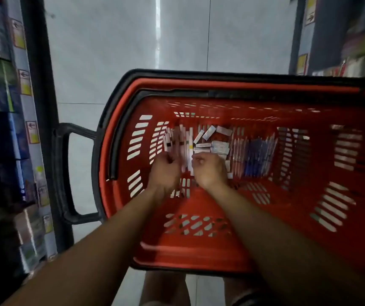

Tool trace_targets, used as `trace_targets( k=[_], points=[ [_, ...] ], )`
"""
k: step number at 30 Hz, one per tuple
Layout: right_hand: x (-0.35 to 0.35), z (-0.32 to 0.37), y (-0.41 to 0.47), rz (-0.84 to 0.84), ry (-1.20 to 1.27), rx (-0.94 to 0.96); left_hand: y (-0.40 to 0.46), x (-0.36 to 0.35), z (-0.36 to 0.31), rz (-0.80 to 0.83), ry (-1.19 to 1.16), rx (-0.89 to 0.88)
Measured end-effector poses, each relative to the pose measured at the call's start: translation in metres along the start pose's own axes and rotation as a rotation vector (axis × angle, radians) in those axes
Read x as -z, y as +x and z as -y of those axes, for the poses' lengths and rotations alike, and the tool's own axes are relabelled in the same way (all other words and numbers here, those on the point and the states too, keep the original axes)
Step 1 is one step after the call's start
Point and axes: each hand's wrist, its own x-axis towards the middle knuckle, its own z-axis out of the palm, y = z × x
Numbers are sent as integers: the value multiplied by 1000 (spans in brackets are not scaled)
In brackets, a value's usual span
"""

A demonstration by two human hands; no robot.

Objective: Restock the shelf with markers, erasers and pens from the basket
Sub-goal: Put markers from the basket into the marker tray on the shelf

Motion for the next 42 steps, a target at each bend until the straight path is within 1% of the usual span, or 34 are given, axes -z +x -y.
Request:
trace_targets(
  k=[1, 5, 8, 11, 15, 21, 24, 27, 30, 33, 35, 37, 40, 42],
  points=[
    [-6, -1, 6, -9, -17, -31, 4, -5, 2, -4, -41, 15],
    [-23, 0, 18, -139, -179, -165, 15, -24, 11, -77, -124, 53],
    [-30, 2, 22, -190, -299, -161, 19, -31, 11, -140, -173, 73],
    [-37, 4, 32, -171, -355, -170, 21, -36, 10, -133, -184, 76],
    [-39, 3, 39, -155, -329, -194, 25, -37, 11, -112, -195, 81],
    [-33, -5, 25, -217, -268, -106, 24, -35, 11, -120, -133, 99],
    [-32, -5, 27, -180, -255, -108, 25, -37, 12, -111, -117, 103],
    [-37, -1, 35, -143, -305, -135, 26, -37, 14, -96, -123, 100],
    [-40, 1, 38, -142, -313, -141, 26, -37, 14, -99, -156, 104],
    [-39, -1, 32, -148, -253, -119, 26, -36, 13, -127, -138, 106],
    [-36, -3, 25, -121, -113, -75, 25, -35, 12, -131, -120, 91],
    [-32, -5, 18, -66, 18, -9, 21, -36, 9, -77, -147, 39],
    [-23, -10, 8, 11, 73, 98, 15, -36, 7, 24, -224, 17],
    [-15, -13, 5, 61, 118, 93, 14, -36, 7, 9, -214, 1]
  ],
)
